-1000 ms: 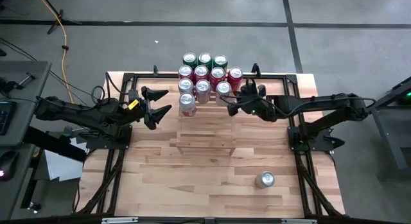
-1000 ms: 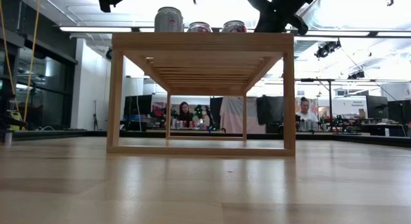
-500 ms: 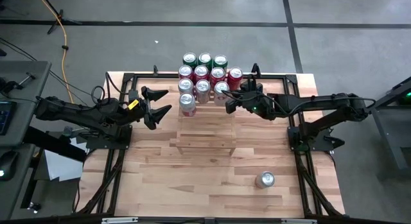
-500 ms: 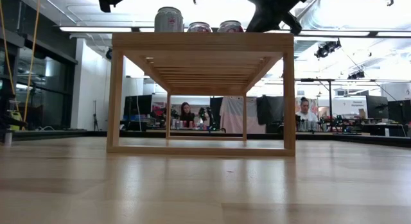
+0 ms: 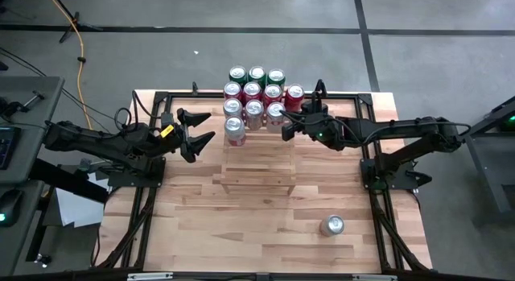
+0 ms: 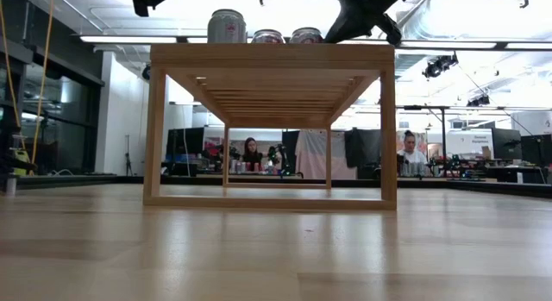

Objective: Place canned beverage on shelf
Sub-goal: Adjust the soda cans on the shelf

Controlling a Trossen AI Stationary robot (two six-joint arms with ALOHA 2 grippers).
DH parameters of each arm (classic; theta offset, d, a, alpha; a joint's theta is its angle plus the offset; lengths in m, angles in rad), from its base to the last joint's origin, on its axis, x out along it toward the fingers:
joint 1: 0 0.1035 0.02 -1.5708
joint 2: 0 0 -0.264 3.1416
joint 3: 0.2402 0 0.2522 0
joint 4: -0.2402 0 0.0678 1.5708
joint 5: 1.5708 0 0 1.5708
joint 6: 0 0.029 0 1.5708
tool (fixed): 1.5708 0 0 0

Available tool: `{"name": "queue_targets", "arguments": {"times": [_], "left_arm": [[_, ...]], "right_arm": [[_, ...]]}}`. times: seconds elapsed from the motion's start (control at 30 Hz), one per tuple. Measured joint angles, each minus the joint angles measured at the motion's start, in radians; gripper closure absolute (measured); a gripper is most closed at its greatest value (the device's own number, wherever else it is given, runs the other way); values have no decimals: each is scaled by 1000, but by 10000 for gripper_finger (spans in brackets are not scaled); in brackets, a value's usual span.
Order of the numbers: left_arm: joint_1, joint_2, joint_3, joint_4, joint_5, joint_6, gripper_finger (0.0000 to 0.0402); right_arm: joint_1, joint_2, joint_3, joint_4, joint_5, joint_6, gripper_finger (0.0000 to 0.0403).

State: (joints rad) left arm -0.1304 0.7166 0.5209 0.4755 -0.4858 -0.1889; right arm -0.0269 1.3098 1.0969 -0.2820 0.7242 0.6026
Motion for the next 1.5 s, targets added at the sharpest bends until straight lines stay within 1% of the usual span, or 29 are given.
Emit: {"name": "queue_targets", "arguments": {"times": [0.47,0.63,0.73,0.93,1.03,1.1,1.17,1.3,1.4,1.5], "left_arm": [[0,0,0,0,0,0,30],[0,0,0,0,0,0,30],[0,0,0,0,0,1,30],[0,0,0,0,0,1,30],[0,0,0,0,0,0,30],[0,0,0,0,0,0,30],[0,0,0,0,0,0,30],[0,0,0,-1,0,1,30],[0,0,0,-1,-10,0,30],[0,0,0,0,-24,0,30]], "right_arm": [[0,0,0,18,0,0,403],[0,0,0,19,-25,-2,403],[0,0,0,19,-46,-17,403],[0,0,0,15,-40,-68,403],[0,-15,0,-43,-39,-97,403],[0,-33,0,-126,-28,-68,403],[0,-46,0,-230,-1,-10,403],[-8,-46,0,-416,85,124,403],[-44,-36,0,-459,122,180,403],[-95,-37,1,-432,162,171,403]]}}
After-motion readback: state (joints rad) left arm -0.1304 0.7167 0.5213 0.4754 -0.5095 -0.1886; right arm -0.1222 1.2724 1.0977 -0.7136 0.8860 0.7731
